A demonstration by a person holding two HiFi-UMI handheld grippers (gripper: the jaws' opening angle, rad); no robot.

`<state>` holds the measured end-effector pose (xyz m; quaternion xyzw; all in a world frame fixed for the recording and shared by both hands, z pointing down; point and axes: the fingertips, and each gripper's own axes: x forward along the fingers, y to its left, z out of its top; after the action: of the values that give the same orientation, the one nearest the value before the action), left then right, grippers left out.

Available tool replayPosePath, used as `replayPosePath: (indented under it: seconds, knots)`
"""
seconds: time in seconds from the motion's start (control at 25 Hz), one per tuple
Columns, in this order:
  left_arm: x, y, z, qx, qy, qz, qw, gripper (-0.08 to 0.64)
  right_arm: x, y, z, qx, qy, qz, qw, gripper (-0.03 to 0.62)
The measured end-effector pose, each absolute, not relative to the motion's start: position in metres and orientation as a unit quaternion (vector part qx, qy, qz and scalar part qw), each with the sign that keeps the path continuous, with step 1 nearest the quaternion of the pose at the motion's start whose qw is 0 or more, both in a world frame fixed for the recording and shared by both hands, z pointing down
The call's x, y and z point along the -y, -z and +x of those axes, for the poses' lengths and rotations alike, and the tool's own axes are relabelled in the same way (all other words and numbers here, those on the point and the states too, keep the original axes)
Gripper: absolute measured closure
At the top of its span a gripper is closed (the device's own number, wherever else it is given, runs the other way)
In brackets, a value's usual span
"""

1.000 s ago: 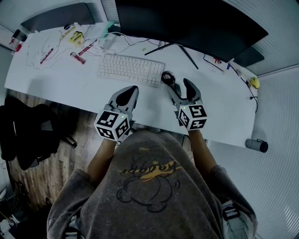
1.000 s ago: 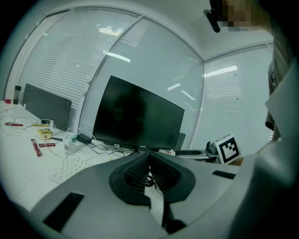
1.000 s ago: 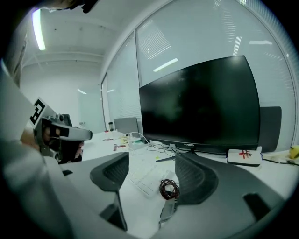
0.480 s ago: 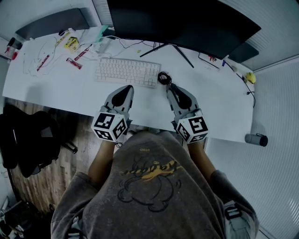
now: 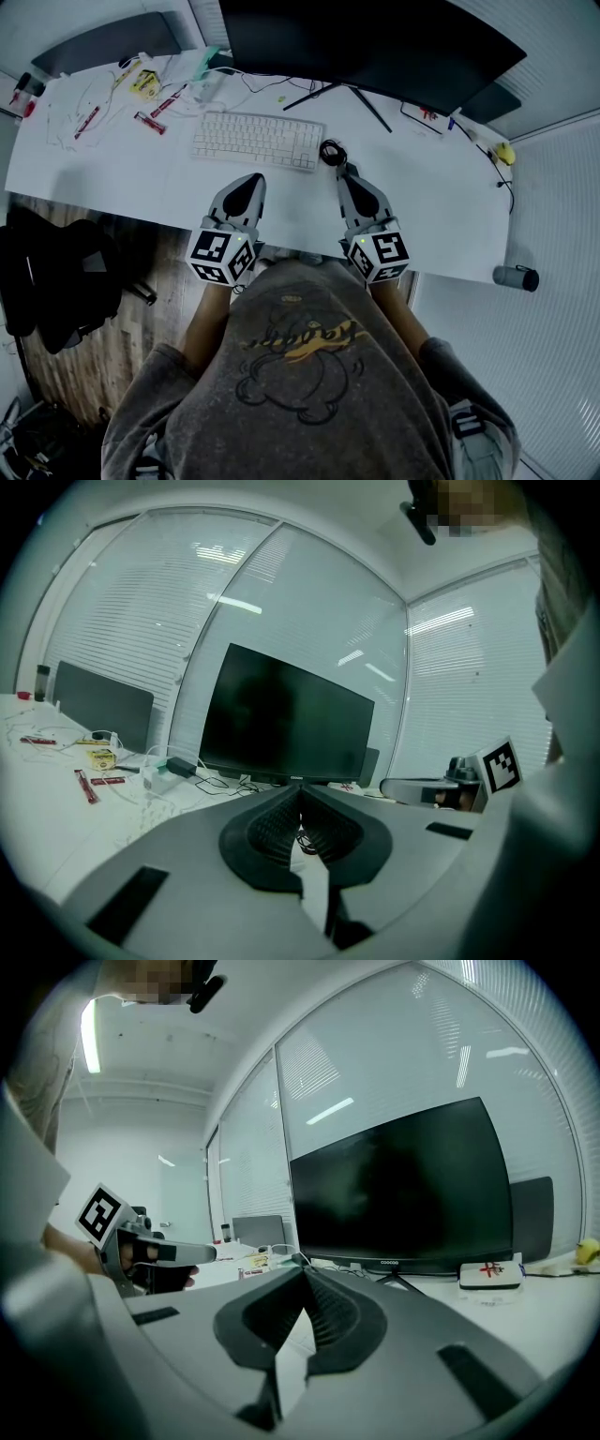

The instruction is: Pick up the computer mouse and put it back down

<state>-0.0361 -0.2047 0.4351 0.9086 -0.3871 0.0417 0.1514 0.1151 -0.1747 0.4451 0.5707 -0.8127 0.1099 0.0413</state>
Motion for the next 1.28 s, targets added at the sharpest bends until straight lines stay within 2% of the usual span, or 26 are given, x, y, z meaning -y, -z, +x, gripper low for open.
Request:
replayPosePath:
  seconds: [1.28]
  knots:
    - [0.189, -0.442, -0.06, 0.416, -0.036, 0.895, 0.155, 0.541, 0.16, -0.455, 0.117, 0.808, -0.118, 0.575, 0.043, 0.586]
